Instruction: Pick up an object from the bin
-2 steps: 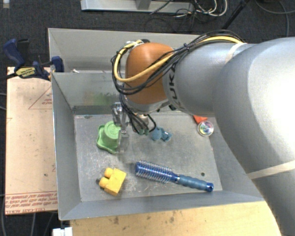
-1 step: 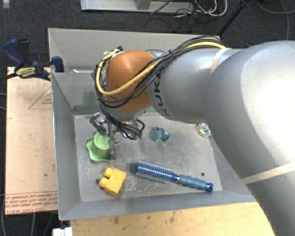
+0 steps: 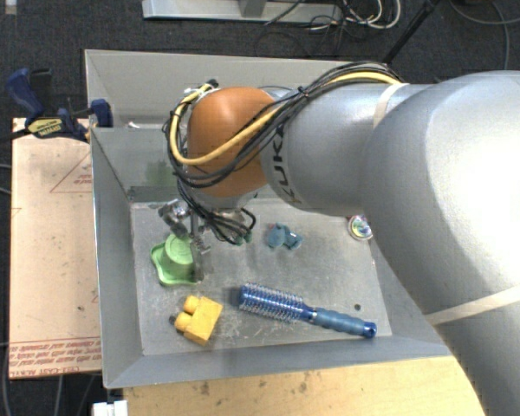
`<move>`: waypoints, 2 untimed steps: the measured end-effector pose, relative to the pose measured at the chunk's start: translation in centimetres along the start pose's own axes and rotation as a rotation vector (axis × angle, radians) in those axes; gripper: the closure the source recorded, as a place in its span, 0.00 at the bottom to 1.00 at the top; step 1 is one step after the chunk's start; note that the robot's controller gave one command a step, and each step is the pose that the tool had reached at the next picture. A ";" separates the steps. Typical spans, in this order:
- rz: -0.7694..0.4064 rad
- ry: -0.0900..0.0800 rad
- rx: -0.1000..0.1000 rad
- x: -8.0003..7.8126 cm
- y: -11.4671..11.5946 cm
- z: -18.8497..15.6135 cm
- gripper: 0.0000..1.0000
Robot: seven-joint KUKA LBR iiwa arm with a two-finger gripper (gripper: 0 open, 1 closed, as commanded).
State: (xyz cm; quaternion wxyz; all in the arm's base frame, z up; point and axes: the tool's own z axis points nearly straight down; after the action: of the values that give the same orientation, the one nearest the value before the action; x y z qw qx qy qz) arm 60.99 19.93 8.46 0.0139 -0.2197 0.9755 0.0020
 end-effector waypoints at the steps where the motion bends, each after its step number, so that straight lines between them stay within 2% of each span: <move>1: 0.195 0.000 0.001 -0.2 1.7 0.0 1.00; 2: 0.209 0.016 0.001 -2.9 1.0 -5.0 1.00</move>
Offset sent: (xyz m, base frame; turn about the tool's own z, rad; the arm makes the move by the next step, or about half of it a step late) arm -0.0151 0.0140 -0.0146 0.1947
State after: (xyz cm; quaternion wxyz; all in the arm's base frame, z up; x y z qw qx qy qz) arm 62.99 22.04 13.56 0.0061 -0.1169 0.9931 0.0013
